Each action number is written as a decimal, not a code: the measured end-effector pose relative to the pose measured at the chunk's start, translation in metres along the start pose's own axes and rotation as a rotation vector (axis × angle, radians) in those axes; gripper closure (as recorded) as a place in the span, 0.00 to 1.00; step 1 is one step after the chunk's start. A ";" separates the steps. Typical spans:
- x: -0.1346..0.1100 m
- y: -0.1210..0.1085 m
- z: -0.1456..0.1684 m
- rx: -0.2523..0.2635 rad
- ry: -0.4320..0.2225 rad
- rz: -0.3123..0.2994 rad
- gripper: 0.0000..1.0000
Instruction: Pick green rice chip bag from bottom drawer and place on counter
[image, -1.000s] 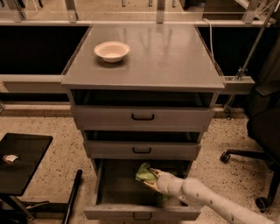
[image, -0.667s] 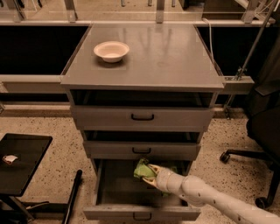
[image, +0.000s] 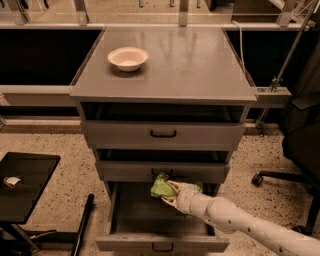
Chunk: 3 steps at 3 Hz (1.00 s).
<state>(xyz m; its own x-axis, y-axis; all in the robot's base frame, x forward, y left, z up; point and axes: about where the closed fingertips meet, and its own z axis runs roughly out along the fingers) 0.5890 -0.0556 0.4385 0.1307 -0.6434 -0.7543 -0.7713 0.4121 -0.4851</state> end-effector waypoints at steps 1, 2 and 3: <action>-0.028 -0.004 -0.011 0.024 -0.020 -0.047 1.00; -0.098 -0.024 -0.052 0.118 -0.052 -0.176 1.00; -0.185 -0.033 -0.096 0.201 -0.091 -0.324 1.00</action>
Offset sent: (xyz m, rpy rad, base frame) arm -0.0722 0.0467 0.2385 -0.1270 -0.4483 0.0324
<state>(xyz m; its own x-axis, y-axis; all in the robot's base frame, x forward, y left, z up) 0.5305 -0.0125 0.6363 0.4092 -0.7047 -0.5796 -0.5446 0.3210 -0.7749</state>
